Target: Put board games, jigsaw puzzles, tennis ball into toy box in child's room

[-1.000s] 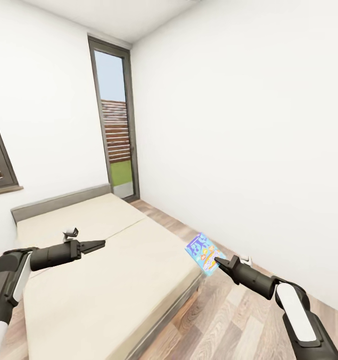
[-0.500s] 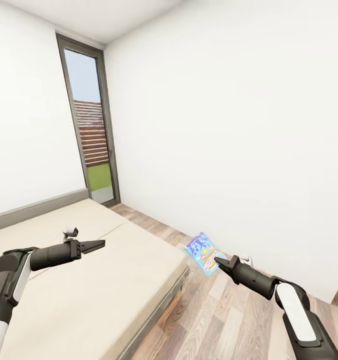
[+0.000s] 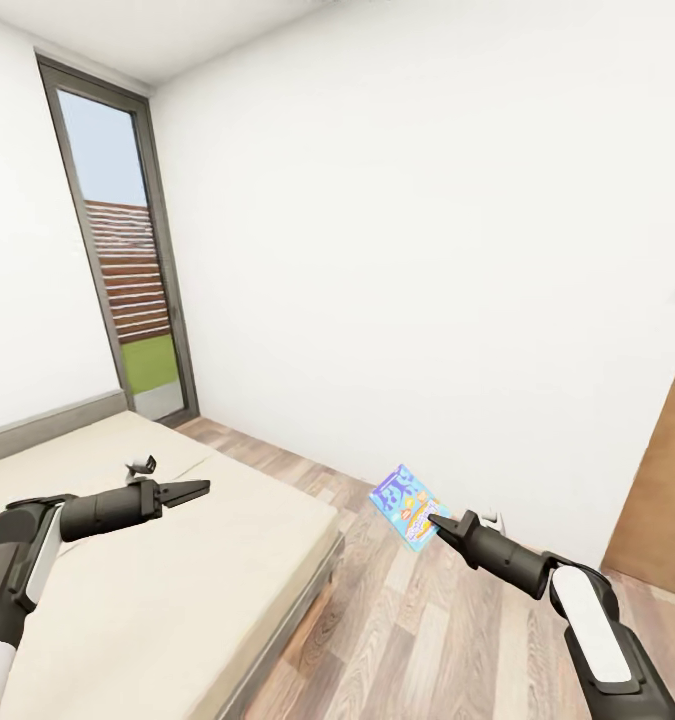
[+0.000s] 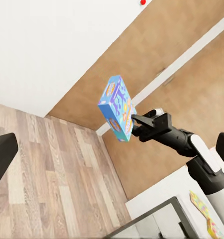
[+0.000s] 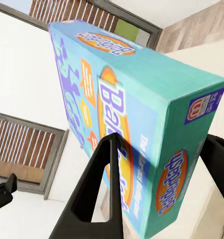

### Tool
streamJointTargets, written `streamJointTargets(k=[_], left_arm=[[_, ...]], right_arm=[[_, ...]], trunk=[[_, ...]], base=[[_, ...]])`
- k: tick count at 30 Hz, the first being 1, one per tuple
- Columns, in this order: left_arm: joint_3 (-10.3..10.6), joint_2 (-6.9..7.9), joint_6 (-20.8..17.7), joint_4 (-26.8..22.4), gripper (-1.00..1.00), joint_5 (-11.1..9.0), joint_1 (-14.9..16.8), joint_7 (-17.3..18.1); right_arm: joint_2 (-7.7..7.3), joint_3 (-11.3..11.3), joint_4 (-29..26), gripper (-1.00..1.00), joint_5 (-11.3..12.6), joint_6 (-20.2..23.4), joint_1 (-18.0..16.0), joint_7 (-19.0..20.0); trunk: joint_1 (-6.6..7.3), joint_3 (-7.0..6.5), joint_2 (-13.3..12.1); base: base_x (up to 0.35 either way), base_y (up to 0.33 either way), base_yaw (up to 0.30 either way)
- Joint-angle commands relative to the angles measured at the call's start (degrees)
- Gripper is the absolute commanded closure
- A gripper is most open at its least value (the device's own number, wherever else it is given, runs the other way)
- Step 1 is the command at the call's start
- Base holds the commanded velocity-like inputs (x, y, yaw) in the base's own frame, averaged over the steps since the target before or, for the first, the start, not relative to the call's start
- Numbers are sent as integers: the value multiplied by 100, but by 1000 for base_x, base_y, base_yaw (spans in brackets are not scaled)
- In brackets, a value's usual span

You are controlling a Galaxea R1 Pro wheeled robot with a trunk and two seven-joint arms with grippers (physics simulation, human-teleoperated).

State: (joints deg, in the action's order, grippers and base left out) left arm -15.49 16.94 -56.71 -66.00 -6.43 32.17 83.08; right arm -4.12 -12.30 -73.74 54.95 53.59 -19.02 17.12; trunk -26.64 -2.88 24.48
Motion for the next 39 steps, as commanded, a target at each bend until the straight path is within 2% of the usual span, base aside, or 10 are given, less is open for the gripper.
streamJointTargets(k=[1, 15, 24, 28, 39], left_arm=[[-2, 2, -63, -1, -100, -5, -1, 15], [-2, 2, -57, -1, -100, -6, -1, 15], [-7, 2, -41, -2, -100, -7, -1, 30], [-7, 2, -54, -1, -100, -7, -1, 32], [-4, 2, -59, -1, -100, -7, -1, 29]], right_arm=[[3, -9, 4, 100, -14, 29, -5, 54], [4, -9, 2, 100, -13, 21, -5, 54], [3, -9, 3, 100, -14, 12, -5, 54], [3, -9, 3, 100, -15, 12, -5, 54], [8, -9, 7, 100, -19, 12, -5, 54]], trunk=[[-2, -2, 4], [-2, -55, 4], [-2, -89, 4], [86, -176, -156], [86, -217, -156]], base=[[7, 0, -280], [181, -103, -280], [16, -13, -280], [1, -1, -280], [0, 0, -280]])
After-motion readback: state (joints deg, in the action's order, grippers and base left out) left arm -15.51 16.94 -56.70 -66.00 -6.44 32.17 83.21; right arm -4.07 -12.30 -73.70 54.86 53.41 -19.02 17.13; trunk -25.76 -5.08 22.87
